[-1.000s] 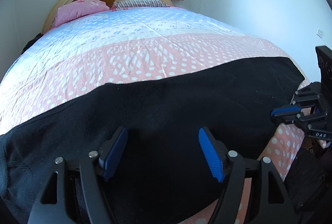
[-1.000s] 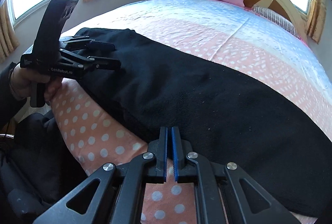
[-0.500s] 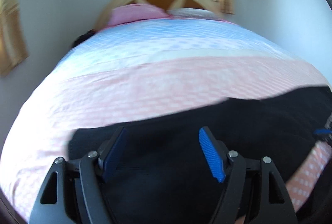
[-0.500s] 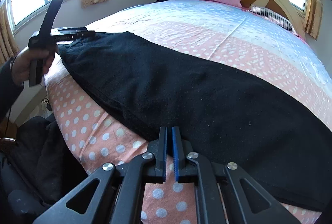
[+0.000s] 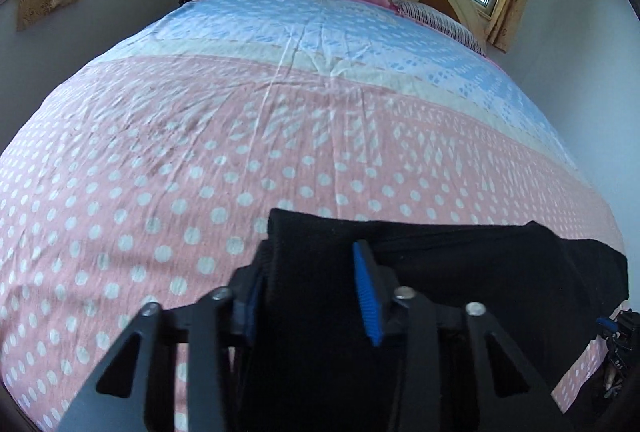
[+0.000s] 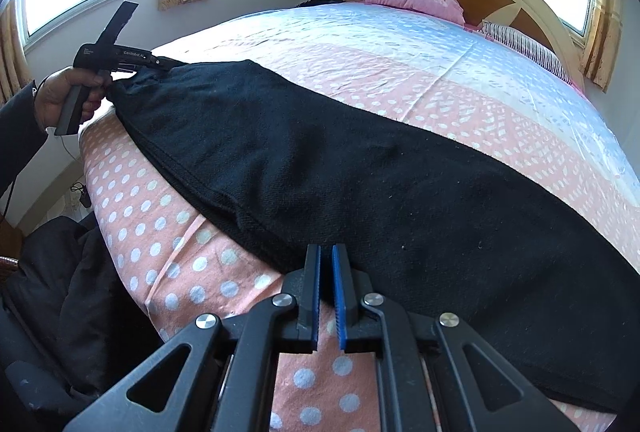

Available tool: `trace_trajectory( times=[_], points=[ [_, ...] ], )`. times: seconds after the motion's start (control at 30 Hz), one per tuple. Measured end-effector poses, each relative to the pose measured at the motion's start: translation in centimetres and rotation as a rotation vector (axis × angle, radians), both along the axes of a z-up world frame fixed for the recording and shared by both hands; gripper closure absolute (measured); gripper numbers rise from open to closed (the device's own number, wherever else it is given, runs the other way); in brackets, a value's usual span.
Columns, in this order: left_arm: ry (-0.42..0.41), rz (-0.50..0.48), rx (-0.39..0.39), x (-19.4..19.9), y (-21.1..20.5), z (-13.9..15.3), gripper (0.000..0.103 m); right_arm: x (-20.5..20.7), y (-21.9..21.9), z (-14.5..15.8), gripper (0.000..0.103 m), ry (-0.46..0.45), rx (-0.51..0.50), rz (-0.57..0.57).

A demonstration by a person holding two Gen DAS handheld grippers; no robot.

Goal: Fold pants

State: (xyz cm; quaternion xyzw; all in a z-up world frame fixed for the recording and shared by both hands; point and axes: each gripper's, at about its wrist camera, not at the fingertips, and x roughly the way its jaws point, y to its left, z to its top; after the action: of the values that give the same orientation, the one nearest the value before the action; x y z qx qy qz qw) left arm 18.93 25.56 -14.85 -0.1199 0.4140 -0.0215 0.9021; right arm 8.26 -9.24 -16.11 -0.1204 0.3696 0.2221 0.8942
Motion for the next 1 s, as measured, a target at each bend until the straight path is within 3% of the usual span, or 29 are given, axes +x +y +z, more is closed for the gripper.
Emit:
trace_trajectory(
  times=[0.07, 0.13, 0.2, 0.27, 0.33, 0.37, 0.4, 0.57, 0.63, 0.7, 0.8, 0.9, 1.0],
  points=[
    [-0.083, -0.001, -0.042, -0.5, 0.1, 1.5, 0.082, 0.0, 0.0, -0.1, 0.097, -0.002, 0.005, -0.002],
    [-0.155, 0.000, -0.015, -0.9, -0.2, 3.0, 0.082, 0.0, -0.1, 0.0, 0.096, -0.001, 0.007, -0.003],
    [-0.120, 0.030, 0.037, -0.1, -0.4, 2.3, 0.082, -0.1, -0.1, 0.1, 0.096, 0.001, 0.002, 0.001],
    [-0.022, 0.047, 0.052, 1.1, -0.1, -0.1, 0.080, -0.1, -0.2, 0.6, 0.096, 0.008, -0.001, 0.011],
    [-0.037, 0.055, 0.055, 0.9, 0.1, -0.3, 0.070, 0.0, -0.4, 1.5, 0.071, 0.016, 0.025, 0.022],
    [-0.037, 0.067, 0.076, 0.6, 0.0, 0.1, 0.065, 0.1, -0.5, 2.0, 0.040, 0.028, 0.039, 0.009],
    [-0.035, 0.085, 0.112, 0.3, -0.1, 0.5, 0.055, 0.3, -0.5, 2.8, 0.030, 0.029, 0.076, 0.024],
    [-0.192, 0.137, 0.289, -3.5, -1.6, 4.7, 0.040, 3.8, 0.8, 6.1, 0.030, 0.079, 0.237, 0.082],
    [-0.271, 0.131, 0.308, -4.4, -2.9, 6.2, 0.024, 6.6, 2.1, 6.7, 0.038, 0.120, 0.277, 0.088],
    [-0.306, 0.069, 0.279, -4.2, -4.9, 6.7, 0.019, 9.8, 3.8, 6.7, 0.051, 0.163, 0.286, 0.059],
    [-0.277, -0.059, 0.262, -2.9, -9.3, 5.3, 0.019, 14.3, 6.3, 6.0, 0.065, 0.225, 0.293, 0.023],
    [-0.227, -0.154, 0.220, -2.3, -12.8, 2.7, 0.019, 17.8, 7.8, 5.2, 0.068, 0.299, 0.342, -0.004],
    [-0.125, -0.212, 0.267, -2.7, -14.9, -0.3, 0.019, 20.4, 8.9, 3.8, 0.069, 0.393, 0.428, -0.014]
  ],
)
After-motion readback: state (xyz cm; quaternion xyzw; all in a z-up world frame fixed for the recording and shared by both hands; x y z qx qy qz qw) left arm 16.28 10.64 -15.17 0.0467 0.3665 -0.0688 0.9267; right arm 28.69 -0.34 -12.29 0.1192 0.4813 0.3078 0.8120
